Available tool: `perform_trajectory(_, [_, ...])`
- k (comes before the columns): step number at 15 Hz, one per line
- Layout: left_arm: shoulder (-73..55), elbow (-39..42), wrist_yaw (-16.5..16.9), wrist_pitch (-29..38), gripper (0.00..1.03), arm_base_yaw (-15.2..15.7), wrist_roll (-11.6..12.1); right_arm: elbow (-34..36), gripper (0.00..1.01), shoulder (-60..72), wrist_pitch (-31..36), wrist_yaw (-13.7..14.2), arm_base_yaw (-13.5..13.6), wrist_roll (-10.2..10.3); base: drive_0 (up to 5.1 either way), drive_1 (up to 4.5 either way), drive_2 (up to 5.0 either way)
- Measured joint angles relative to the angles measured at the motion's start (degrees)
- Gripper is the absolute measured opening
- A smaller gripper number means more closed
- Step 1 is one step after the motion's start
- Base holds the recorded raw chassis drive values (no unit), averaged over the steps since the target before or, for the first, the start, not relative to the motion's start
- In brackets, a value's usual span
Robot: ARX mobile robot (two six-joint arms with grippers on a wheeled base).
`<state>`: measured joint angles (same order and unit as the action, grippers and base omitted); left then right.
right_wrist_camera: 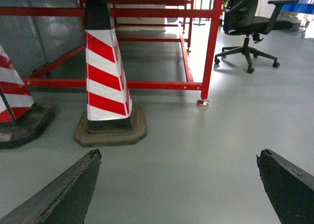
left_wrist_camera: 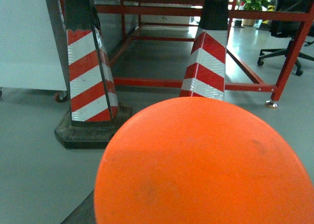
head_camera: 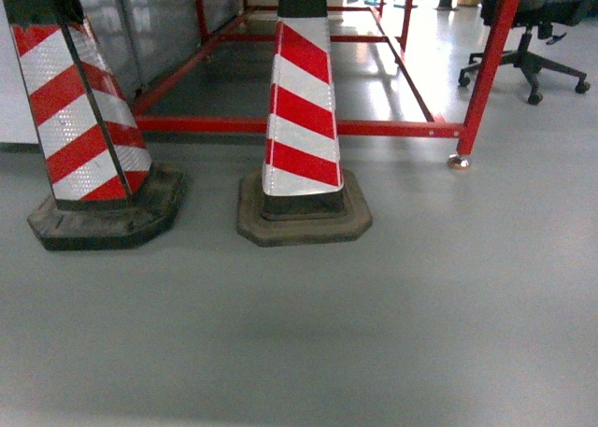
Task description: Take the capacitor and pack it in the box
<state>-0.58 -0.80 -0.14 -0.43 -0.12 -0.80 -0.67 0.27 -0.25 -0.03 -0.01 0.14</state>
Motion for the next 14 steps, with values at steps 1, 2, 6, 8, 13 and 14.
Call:
perform_trajectory(1, [0.0,0.0,0.1,0.0,0.43,0.0,0.0,0.0,0.98,0.0,0.0,0.0,0.0,0.0,-5.1,2.35,2.4])
perform_trajectory(2, [0.0,0.0,0.1,0.0,0.43,0.0,0.0,0.0,0.98,0.0,-0.1,0.0,0.0,0.0,-5.1,2.35,2.4])
perform_trajectory(6, [0.0,0.0,0.1,0.0,0.43,0.0,0.0,0.0,0.98,0.0,0.0,0.0,0.0,0.0,-5.1,2.35,2.4])
perform_trajectory(8, [0.0,0.0,0.1,0.0,0.43,0.0,0.0,0.0,0.98,0.0,0.0,0.0,0.0,0.0,-5.1,2.35,2.4])
perform_trajectory(13, [0.0,0.0,0.2,0.1,0.43,0.0,0.0,0.0,0.98,0.0,-0.1,0.0,0.0,0.0,-5.1,2.35,2.4])
perform_trajectory(14, [0.0,0.0,0.1,0.0,0.43,0.0,0.0,0.0,0.98,0.0,0.0,0.0,0.0,0.0,-5.1,2.35,2.4])
